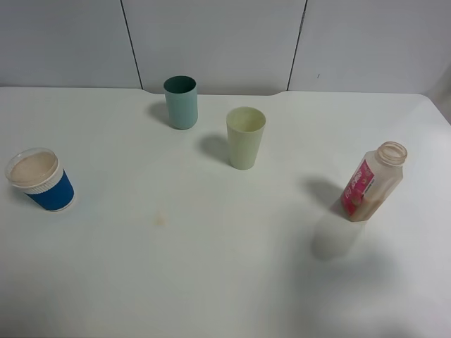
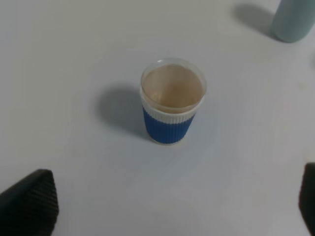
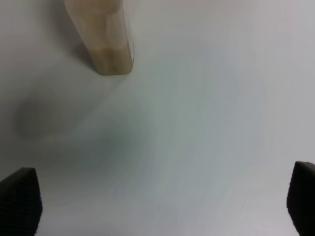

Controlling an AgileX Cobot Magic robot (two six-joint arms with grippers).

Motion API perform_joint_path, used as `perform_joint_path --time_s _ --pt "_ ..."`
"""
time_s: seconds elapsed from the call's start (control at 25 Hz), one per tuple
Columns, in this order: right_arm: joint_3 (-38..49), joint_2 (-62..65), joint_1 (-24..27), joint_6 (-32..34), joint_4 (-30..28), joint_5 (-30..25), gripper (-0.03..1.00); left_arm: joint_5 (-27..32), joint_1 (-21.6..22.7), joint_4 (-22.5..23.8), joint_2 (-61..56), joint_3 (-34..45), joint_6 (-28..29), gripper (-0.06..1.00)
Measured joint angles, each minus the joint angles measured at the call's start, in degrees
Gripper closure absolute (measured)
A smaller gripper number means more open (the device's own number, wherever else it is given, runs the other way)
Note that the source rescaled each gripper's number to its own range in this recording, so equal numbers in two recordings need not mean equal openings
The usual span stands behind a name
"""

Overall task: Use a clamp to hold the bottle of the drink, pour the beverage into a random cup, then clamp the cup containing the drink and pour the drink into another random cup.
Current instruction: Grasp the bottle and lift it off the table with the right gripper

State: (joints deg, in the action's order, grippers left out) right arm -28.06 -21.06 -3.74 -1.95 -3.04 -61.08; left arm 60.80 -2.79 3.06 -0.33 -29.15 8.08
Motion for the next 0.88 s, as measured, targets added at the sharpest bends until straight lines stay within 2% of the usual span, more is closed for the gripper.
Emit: perform_joint_path --time_s 0.48,0.88 --pt "0.00 -12.28 -0.65 -3.33 -0.12 0.16 -0.03 0.00 0.00 0.00 0.00 0.00 0.00 -0.03" --pt "0.00 -17.75 -0.65 -4.36 -2.80 0.36 -0.03 0.00 0.00 0.00 0.00 0.00 0.00 -0.03"
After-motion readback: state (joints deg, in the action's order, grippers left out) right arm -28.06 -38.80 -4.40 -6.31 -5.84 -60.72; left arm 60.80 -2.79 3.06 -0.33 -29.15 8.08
